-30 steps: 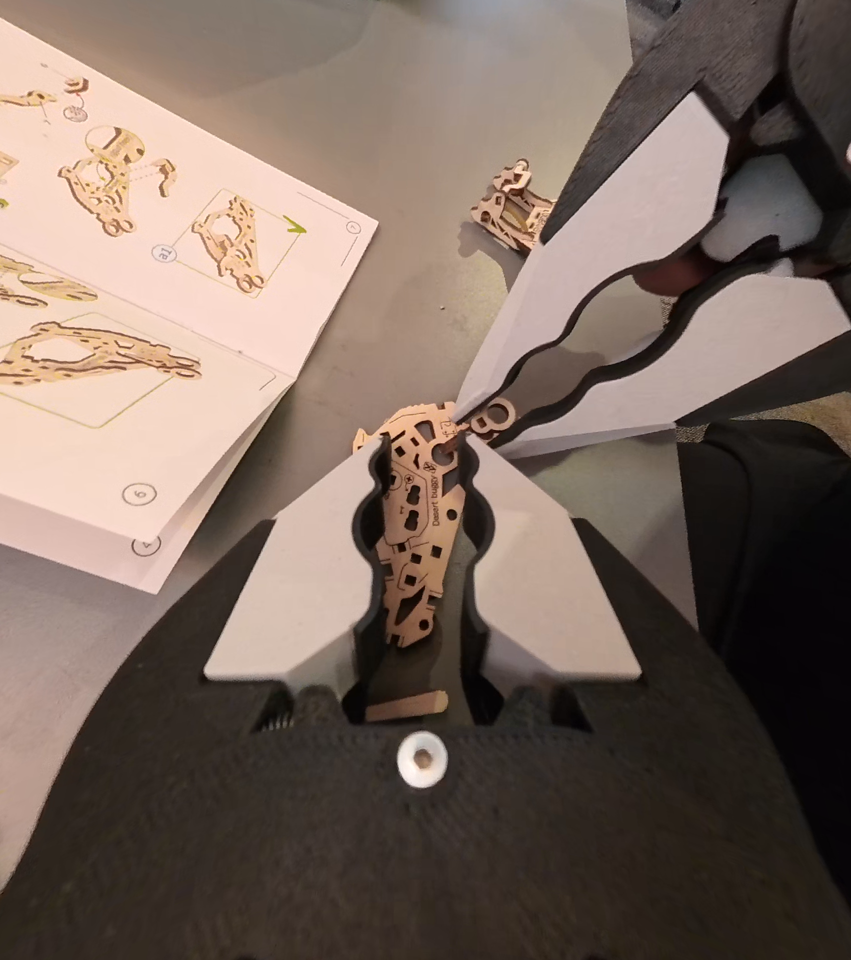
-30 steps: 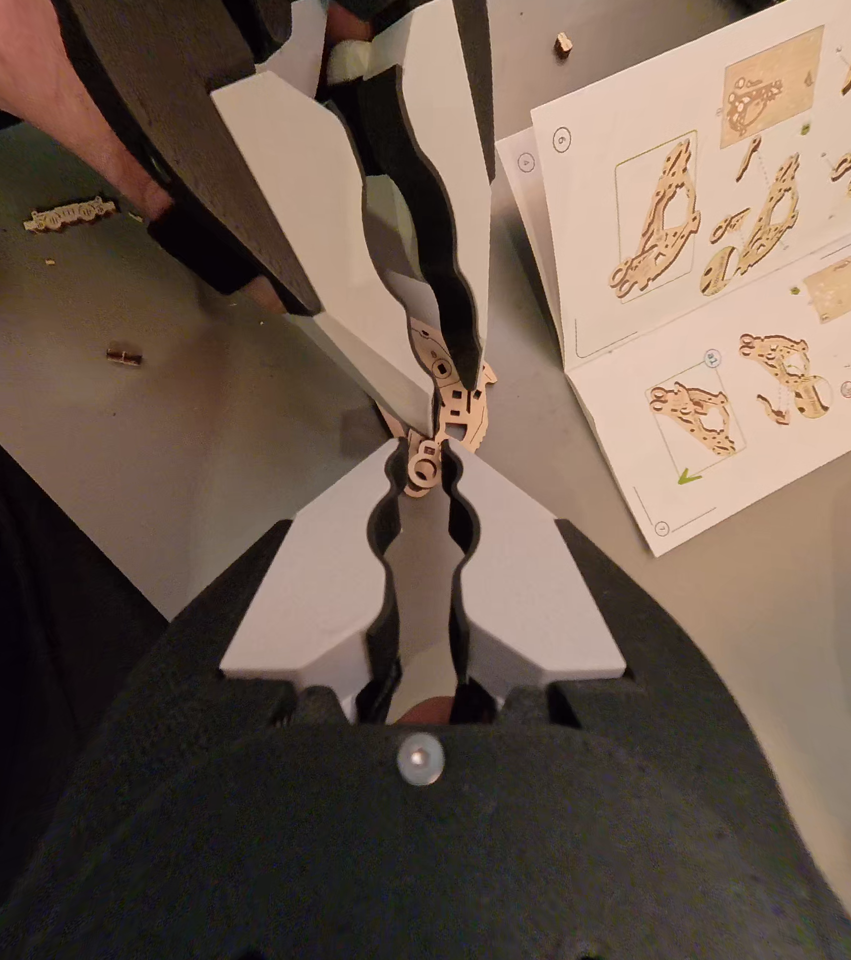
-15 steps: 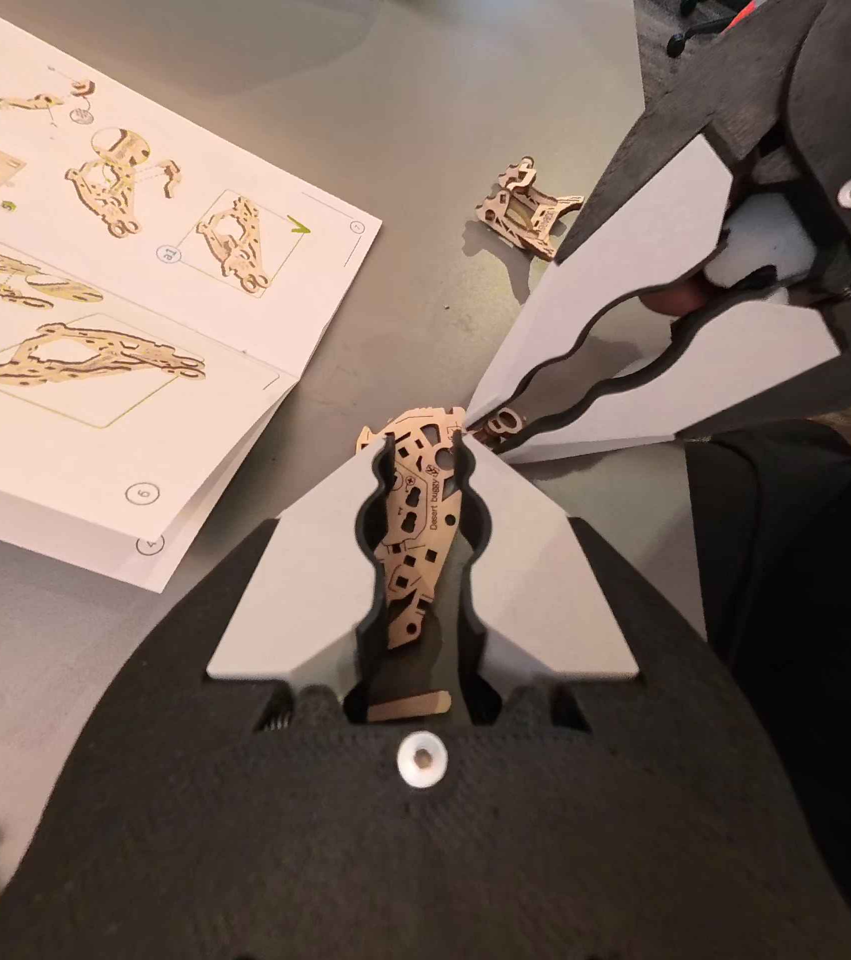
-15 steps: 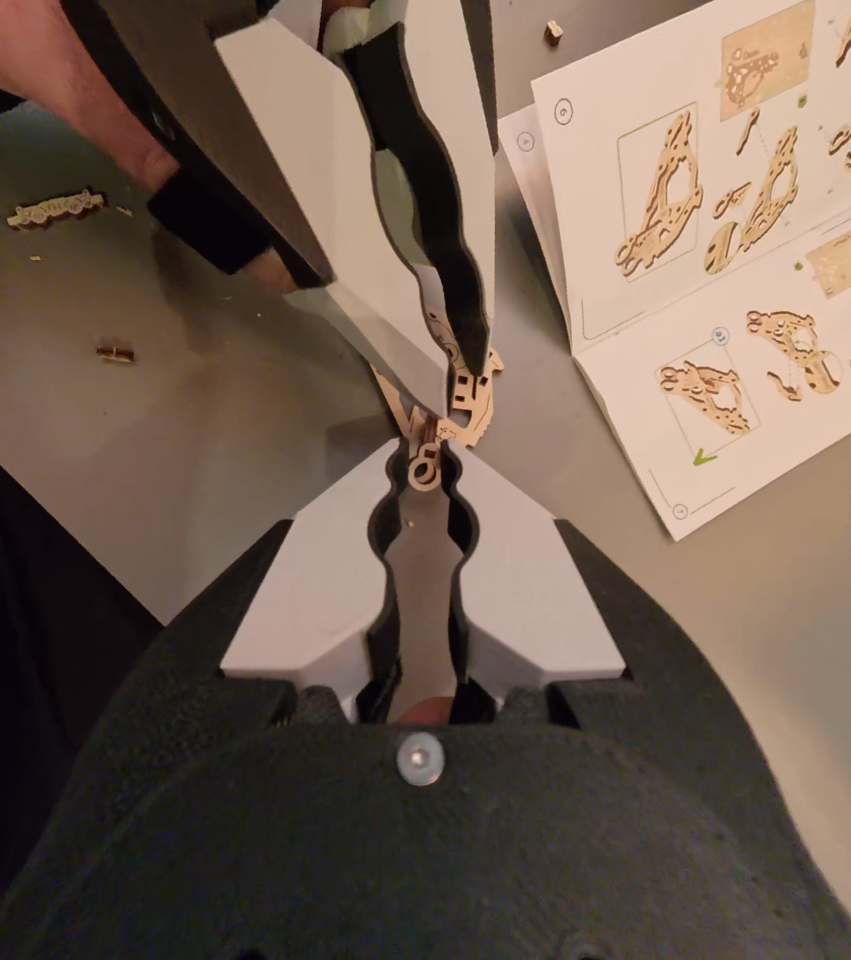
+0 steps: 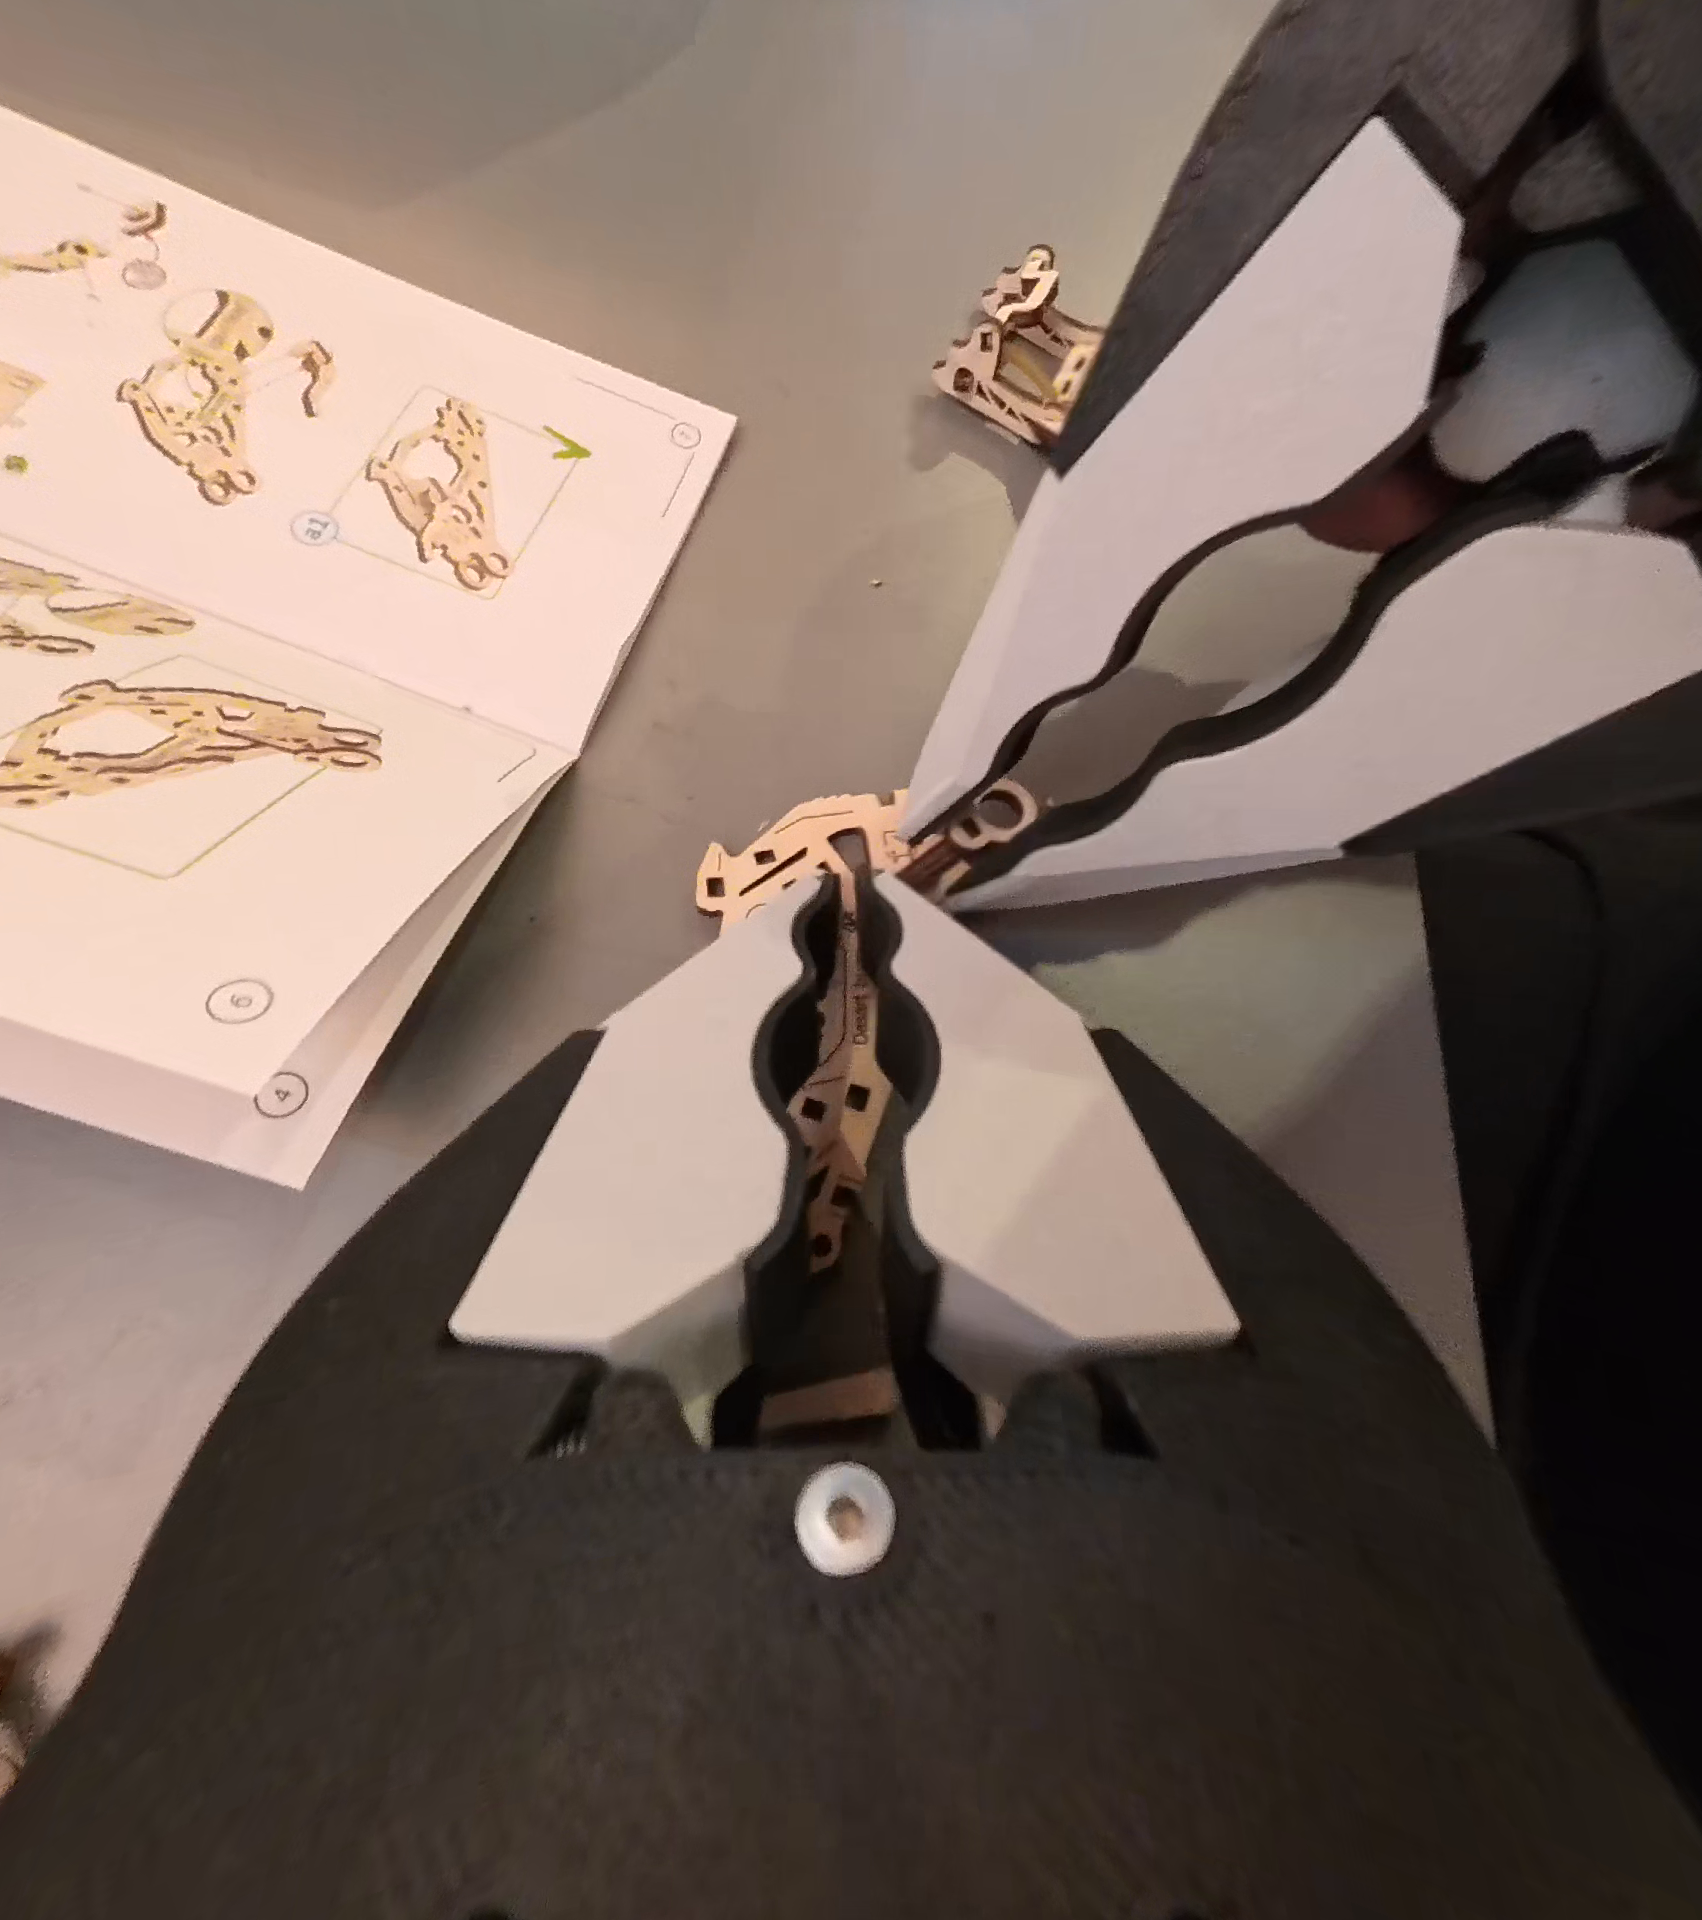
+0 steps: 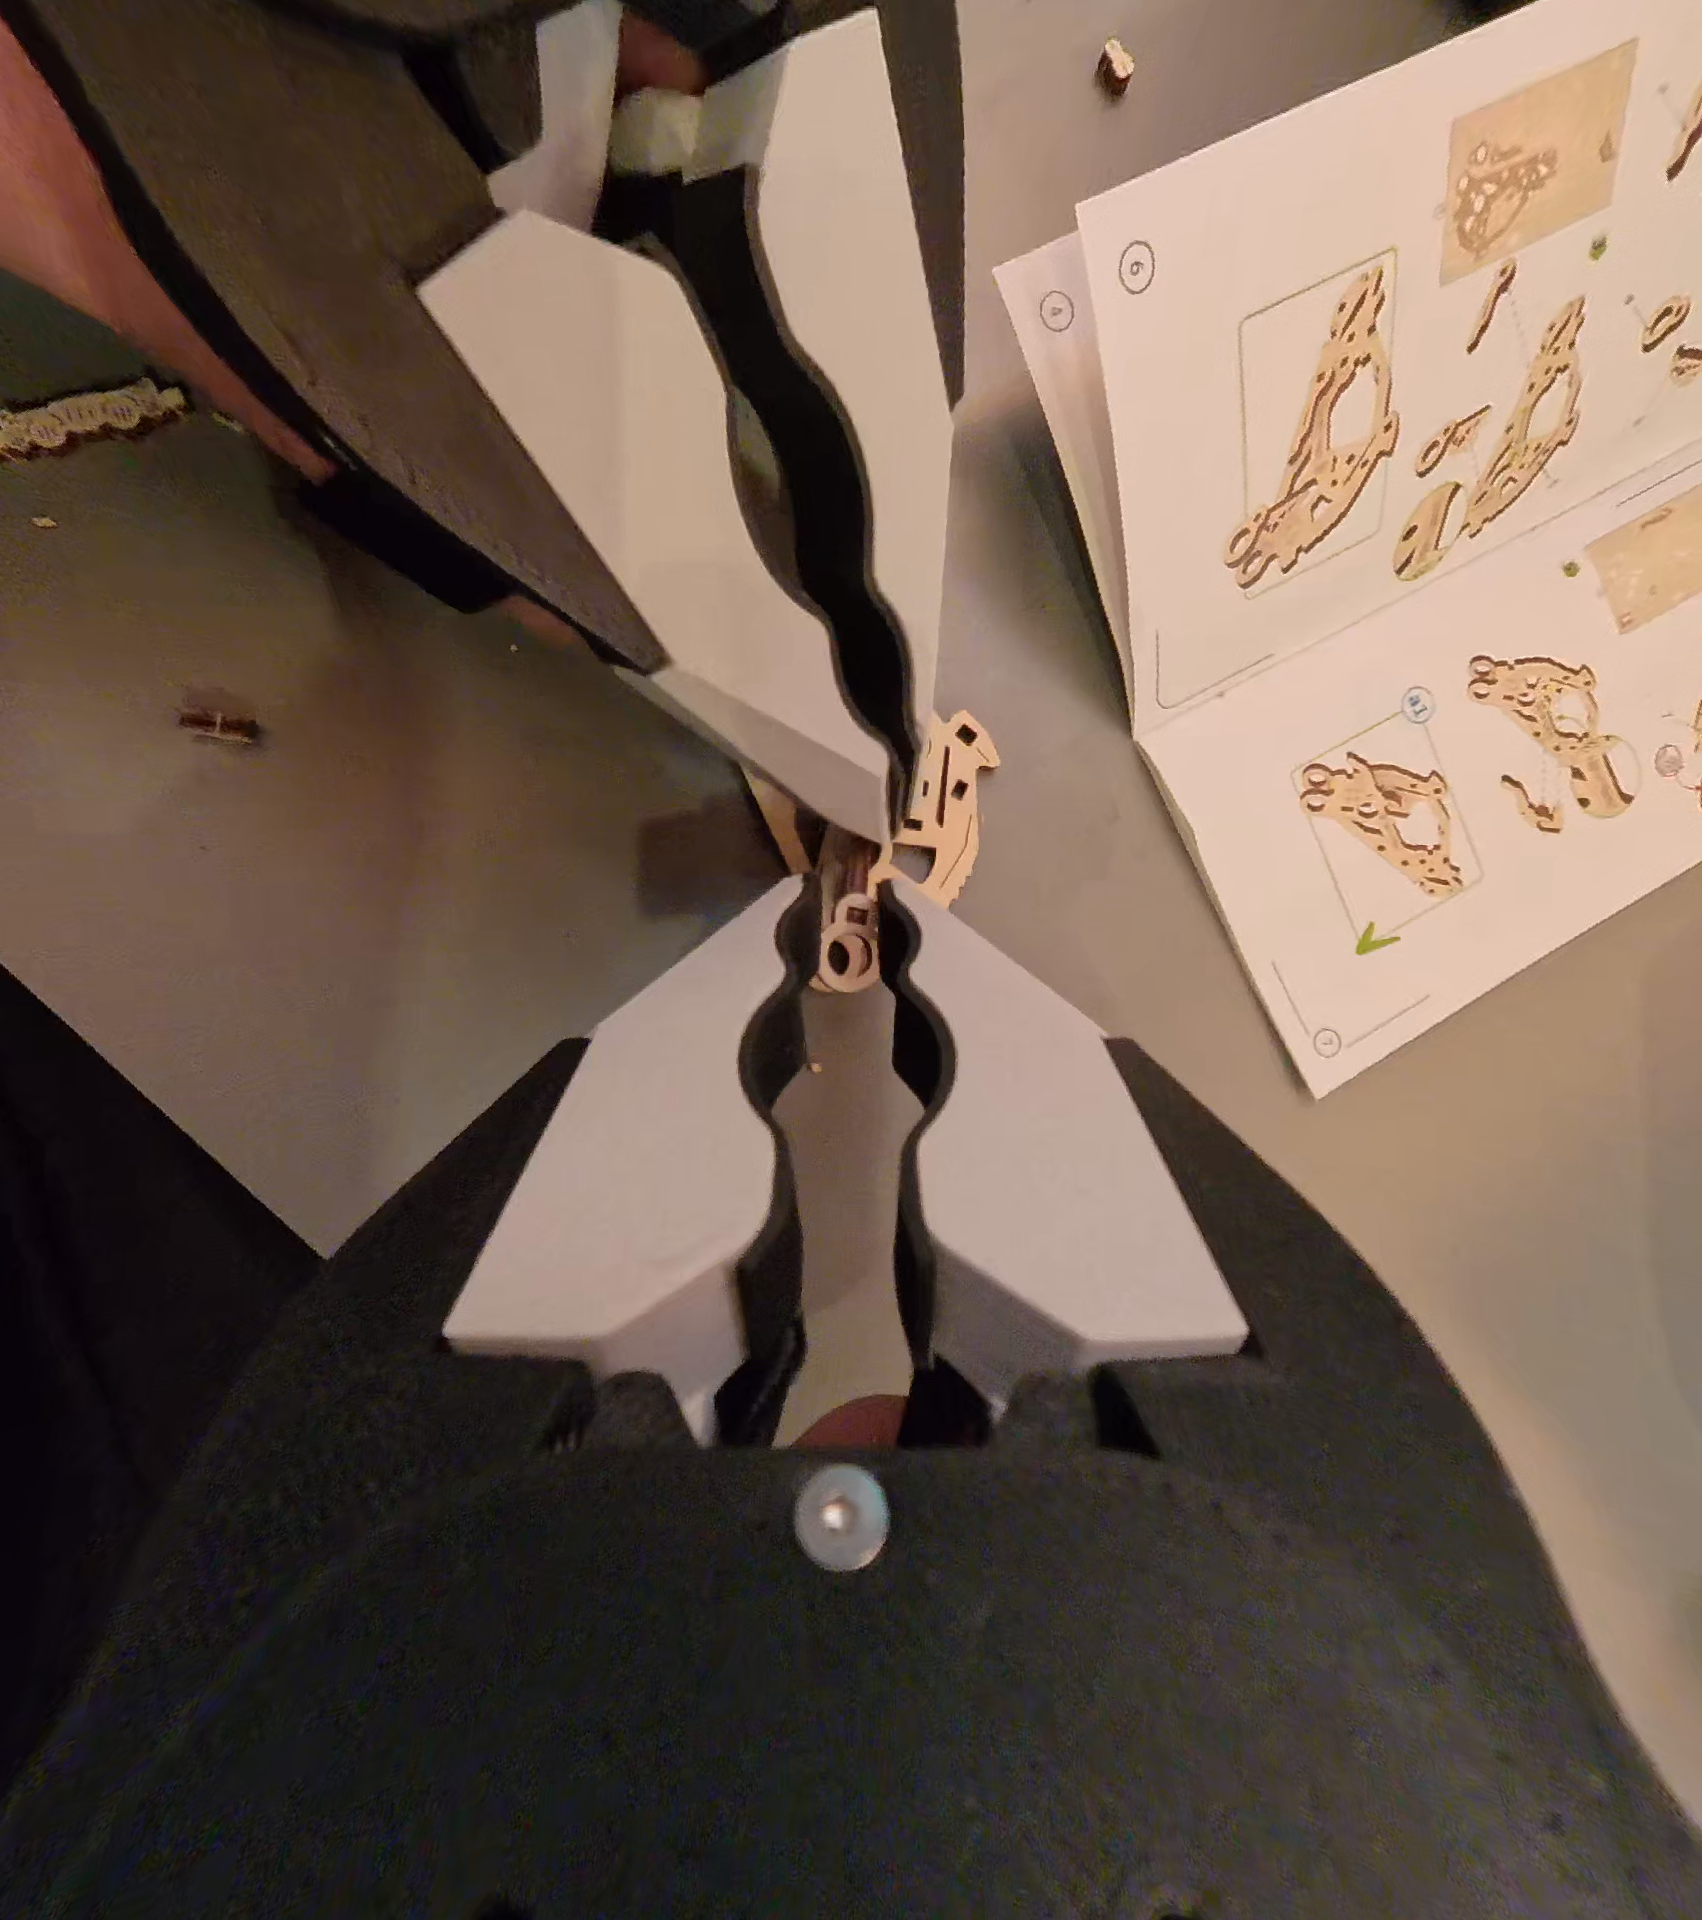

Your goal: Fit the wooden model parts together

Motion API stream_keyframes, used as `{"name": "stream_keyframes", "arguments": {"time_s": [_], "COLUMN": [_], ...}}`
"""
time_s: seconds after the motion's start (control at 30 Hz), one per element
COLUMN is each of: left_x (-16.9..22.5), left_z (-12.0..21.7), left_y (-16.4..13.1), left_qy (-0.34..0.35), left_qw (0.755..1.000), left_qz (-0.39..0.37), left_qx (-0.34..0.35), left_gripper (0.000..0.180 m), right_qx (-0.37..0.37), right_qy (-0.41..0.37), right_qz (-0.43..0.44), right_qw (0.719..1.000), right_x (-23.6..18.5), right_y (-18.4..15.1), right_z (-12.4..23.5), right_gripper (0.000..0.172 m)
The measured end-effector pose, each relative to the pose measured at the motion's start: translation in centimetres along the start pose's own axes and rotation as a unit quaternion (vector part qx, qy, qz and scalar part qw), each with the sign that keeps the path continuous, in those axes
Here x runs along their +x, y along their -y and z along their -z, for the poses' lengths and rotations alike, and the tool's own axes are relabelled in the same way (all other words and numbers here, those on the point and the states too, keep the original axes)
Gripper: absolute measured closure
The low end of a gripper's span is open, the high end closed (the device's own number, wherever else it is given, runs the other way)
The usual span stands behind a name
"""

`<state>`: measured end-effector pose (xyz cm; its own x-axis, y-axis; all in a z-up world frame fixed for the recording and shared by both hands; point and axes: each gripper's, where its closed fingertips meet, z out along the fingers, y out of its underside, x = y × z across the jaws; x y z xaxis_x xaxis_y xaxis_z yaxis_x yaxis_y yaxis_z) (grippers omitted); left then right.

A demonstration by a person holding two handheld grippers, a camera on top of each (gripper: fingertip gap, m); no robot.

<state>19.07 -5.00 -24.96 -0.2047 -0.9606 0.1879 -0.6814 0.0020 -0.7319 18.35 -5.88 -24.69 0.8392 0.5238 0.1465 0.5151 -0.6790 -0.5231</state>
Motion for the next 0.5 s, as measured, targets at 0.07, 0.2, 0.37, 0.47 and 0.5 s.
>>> {"name": "stream_keyframes", "arguments": {"time_s": [0.07,0.2,0.37,0.47,0.5], "left_x": [0.01,0.08,0.07,0.07,0.08], "left_z": [0.0,0.01,0.0,0.0,0.0], "left_y": [0.0,0.02,0.03,0.04,0.05], "left_qy": [0.001,-0.003,-0.005,-0.007,-0.008], "left_qw": [1.0,1.0,1.0,1.0,1.0], "left_qz": [0.0,0.004,0.005,0.006,0.007], "left_qx": [0.001,0.001,0.001,0.002,0.002], "left_gripper": [0.179,0.178,0.178,0.178,0.178], "right_qx": [0.002,0.006,0.002,-0.005,-0.006], "right_qy": [0.001,0.001,-0.002,-0.001,0.0], "right_qz": [-0.003,-0.011,-0.007,-0.003,-0.004], "right_qw": [1.0,1.0,1.0,1.0,1.0], "right_x": [0.01,0.01,0.04,0.07,0.04], "right_y": [-0.06,-0.49,-0.44,-0.41,-0.38], "right_z": [-0.05,-0.12,-0.16,-0.18,-0.19], "right_gripper": [0.165,0.166,0.166,0.166,0.166]}}
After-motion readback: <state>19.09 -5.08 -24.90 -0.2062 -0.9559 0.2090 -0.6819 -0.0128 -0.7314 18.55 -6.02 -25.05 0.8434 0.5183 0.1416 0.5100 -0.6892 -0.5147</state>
